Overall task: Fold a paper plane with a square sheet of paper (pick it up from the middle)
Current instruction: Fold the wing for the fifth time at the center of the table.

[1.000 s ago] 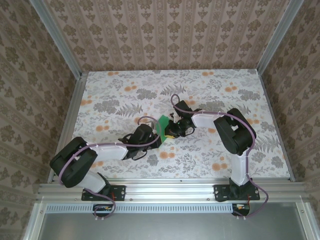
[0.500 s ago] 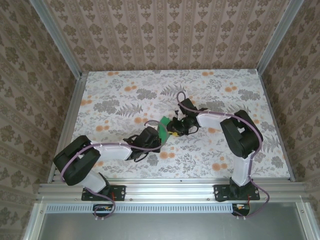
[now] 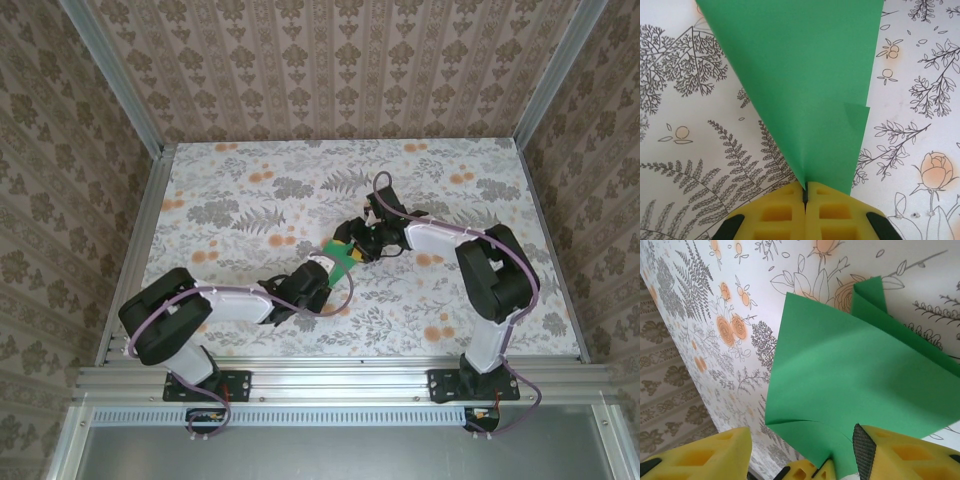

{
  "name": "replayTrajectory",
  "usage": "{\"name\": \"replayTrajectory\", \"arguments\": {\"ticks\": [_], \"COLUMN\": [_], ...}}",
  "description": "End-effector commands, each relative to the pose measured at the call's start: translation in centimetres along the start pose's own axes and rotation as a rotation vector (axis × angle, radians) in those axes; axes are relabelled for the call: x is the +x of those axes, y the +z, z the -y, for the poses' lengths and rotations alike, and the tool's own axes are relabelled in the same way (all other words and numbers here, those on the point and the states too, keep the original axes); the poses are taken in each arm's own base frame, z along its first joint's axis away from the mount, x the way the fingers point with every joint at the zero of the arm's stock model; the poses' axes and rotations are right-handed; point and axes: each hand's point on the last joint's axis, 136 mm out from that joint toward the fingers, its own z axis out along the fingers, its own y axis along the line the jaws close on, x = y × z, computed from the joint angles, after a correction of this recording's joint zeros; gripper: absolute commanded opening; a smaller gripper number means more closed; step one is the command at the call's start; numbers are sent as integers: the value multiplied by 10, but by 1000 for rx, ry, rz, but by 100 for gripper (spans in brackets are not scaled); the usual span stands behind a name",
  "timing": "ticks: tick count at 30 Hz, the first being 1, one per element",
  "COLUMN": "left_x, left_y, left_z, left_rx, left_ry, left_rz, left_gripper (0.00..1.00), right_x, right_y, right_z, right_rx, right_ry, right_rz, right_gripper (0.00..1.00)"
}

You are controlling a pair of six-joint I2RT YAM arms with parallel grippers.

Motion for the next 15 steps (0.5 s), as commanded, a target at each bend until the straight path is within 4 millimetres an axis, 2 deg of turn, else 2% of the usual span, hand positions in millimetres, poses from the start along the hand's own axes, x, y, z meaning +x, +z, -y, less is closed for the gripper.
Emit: {"name": "replayTrajectory", "arguments": {"ticks": [1, 8, 15], "left_x": [9, 11, 13], "left_y": [4, 4, 8], "left_z": [-7, -6, -5], "left_rx": [-43, -55, -88], "left_ry": [88, 129, 187], "left_rz": [-18, -32, -60], "left_gripper": [1, 0, 0], "right_x": [3, 16, 27], "right_y": [10, 28, 38], "right_z": [-9, -19, -10], "right_rx": [-27, -29, 60], "right_ry": [68, 89, 72], "right_rz": [-49, -132, -166], "right_gripper": [60, 60, 59]}}
